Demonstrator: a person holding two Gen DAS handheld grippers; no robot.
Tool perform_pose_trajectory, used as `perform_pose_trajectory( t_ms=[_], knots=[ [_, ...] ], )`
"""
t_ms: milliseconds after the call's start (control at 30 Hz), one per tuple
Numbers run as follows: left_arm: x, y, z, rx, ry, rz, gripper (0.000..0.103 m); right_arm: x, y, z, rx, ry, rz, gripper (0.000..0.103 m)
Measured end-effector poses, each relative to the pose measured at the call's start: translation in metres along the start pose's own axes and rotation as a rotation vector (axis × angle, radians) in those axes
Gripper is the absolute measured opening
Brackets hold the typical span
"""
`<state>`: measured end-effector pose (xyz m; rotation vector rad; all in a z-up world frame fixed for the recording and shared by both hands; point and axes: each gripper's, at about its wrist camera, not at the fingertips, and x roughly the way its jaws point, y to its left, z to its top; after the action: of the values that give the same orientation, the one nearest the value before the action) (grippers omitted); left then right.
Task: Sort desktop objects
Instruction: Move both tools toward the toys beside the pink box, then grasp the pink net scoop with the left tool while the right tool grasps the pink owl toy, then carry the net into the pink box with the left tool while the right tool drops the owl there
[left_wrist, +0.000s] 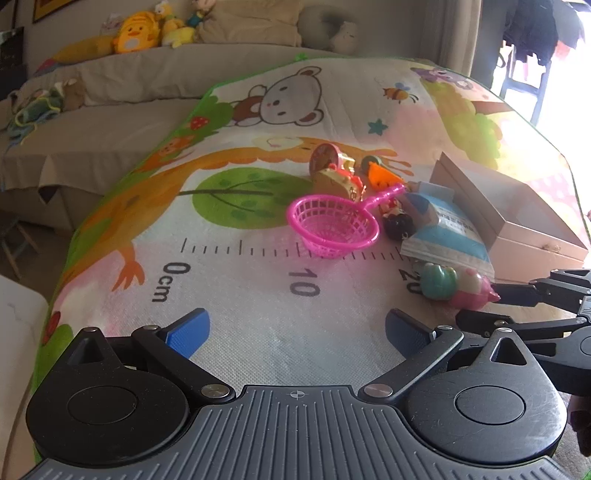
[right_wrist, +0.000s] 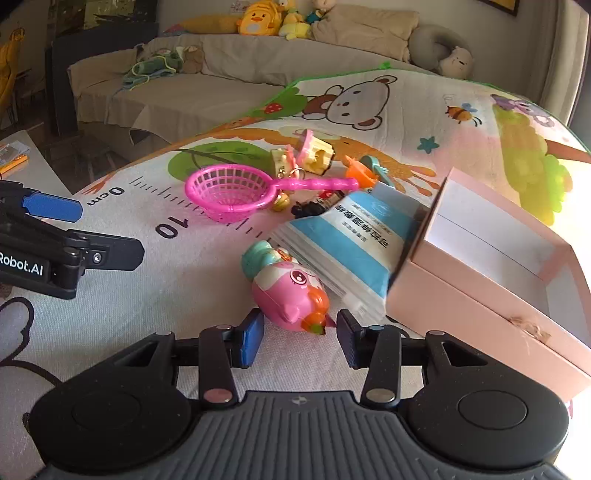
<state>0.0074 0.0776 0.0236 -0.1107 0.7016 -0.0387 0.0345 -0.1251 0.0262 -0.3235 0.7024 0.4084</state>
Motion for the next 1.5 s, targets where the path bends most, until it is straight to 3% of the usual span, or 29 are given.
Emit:
perform_pose_trajectory(
  t_ms=[200,300,333,400,433,700,733,833,967,1233,1267,1367,1500],
  knots=[
    [0.002,-0.014,-0.004,0.056,0.002,-0.043,0.103,-0.017,-0.038,-0.023,0.120,0.023,-0.121,0.043],
    [0.011,-0.022,0.003,0.106,-0.003,-0.054,0.103,-0.028,-0.054,-0.032,0.195,0.012,-0.139,0.046],
    [0.015,-0.025,0.007,0.128,-0.011,-0.051,0.103,-0.033,-0.057,-0.035,0.212,0.000,-0.134,0.051],
    [0.028,-0.030,0.019,0.174,-0.027,-0.028,0.103,-0.044,-0.059,-0.039,0.224,-0.045,-0.141,0.080],
    [0.036,-0.032,0.025,0.193,-0.032,-0.011,0.103,-0.049,-0.058,-0.041,0.218,-0.067,-0.145,0.083],
    [0.091,-0.039,0.070,0.210,-0.005,0.036,0.103,-0.056,-0.055,-0.046,0.213,-0.076,-0.090,0.096],
    [0.094,-0.040,0.072,0.207,-0.003,0.038,0.103,-0.056,-0.055,-0.046,0.222,-0.073,-0.071,0.096],
    [0.094,-0.040,0.075,0.201,-0.002,0.028,0.087,-0.058,-0.053,-0.043,0.232,-0.085,-0.021,0.098],
    [0.079,-0.036,0.067,0.189,-0.021,0.012,0.087,-0.055,-0.041,-0.029,0.182,-0.117,0.020,0.103],
    [0.011,-0.015,0.025,0.147,0.003,-0.030,0.087,-0.006,-0.012,0.000,0.051,-0.070,0.078,0.102],
    [0.006,-0.012,0.022,0.138,0.005,-0.030,0.087,0.000,-0.010,0.003,0.045,-0.060,0.074,0.098],
    [-0.011,-0.011,0.015,0.124,0.002,-0.026,0.087,0.009,-0.010,0.007,0.048,-0.012,0.066,0.074],
    [-0.026,-0.022,0.011,0.150,0.001,-0.039,0.087,-0.020,-0.014,-0.005,0.040,-0.004,0.081,0.073]
  ],
)
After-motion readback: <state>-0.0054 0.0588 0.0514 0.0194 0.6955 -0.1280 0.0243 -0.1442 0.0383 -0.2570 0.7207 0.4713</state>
